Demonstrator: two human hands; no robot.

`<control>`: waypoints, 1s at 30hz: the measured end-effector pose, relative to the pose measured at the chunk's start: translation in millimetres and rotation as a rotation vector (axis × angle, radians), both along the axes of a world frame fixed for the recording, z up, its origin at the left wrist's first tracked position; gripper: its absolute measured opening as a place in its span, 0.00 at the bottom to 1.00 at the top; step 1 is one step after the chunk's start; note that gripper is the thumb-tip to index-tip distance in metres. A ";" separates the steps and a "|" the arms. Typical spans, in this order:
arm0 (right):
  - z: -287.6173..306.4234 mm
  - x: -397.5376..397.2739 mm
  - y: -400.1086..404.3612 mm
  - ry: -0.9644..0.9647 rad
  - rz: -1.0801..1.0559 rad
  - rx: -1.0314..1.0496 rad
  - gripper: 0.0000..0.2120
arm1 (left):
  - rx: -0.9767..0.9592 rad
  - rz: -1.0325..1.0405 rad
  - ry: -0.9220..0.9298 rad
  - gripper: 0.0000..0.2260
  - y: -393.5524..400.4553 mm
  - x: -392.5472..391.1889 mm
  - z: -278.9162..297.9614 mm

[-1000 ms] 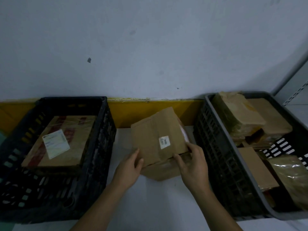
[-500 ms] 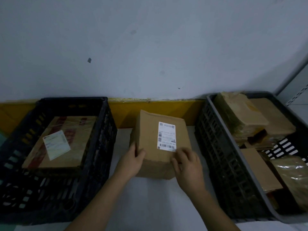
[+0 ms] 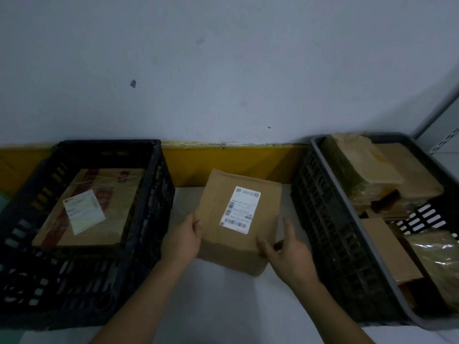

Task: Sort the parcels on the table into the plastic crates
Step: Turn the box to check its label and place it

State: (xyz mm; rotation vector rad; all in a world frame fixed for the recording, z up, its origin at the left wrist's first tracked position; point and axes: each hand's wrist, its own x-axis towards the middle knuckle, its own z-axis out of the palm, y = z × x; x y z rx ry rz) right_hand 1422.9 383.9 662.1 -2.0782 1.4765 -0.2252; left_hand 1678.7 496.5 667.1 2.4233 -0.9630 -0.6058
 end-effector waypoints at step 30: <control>40.9 41.3 -11.0 0.468 0.237 -0.210 0.20 | 0.213 -0.006 -0.177 0.54 1.6 -16.8 15.2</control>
